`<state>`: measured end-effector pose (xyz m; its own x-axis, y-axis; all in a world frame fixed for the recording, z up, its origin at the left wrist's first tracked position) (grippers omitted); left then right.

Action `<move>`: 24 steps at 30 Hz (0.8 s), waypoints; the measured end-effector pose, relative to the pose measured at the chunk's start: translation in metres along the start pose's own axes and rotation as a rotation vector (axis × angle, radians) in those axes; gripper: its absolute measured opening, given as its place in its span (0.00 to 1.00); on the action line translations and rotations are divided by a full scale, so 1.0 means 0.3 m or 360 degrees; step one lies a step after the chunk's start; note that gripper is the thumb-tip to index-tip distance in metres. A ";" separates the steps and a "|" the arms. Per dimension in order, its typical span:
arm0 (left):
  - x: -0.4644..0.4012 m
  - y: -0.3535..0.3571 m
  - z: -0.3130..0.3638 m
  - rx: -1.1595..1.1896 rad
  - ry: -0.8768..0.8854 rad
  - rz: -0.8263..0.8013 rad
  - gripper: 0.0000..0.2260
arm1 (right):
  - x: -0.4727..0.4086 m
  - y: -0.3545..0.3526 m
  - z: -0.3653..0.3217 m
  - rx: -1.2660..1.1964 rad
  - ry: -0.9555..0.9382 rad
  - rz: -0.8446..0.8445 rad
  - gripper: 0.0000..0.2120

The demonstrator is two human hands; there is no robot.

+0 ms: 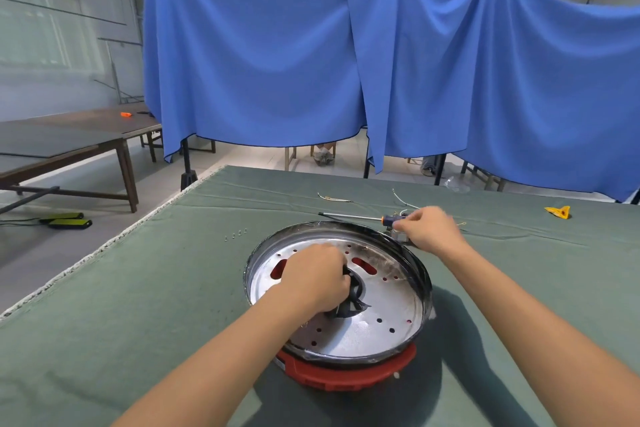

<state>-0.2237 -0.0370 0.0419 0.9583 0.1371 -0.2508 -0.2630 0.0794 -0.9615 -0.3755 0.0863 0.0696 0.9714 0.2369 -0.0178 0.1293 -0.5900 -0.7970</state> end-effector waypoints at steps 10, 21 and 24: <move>-0.002 0.003 -0.009 0.0007 -0.0013 0.0061 0.09 | -0.200 0.114 -0.007 0.0957 -0.0196 0.0195 0.18; -0.002 0.002 0.003 0.0019 0.0000 -0.0013 0.11 | -0.274 0.102 0.019 0.1227 -0.0318 0.0445 0.15; -0.013 0.003 -0.002 0.0018 -0.0021 -0.0038 0.10 | -0.277 0.098 0.022 0.1183 -0.0373 0.0377 0.13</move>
<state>-0.2276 -0.0382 0.0419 0.9628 0.1478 -0.2262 -0.2413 0.0936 -0.9659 -0.4538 0.0542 0.0436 0.8787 0.3740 -0.2967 -0.3207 0.0021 -0.9472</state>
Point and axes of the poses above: each hand's wrist, its own x-axis away from the middle knuckle, its own y-axis out of the palm, z = x × y, the point moved 6 cm from there along -x, towards the middle knuckle, and after that the axes turned 8 degrees about y, right-handed, at the moved point
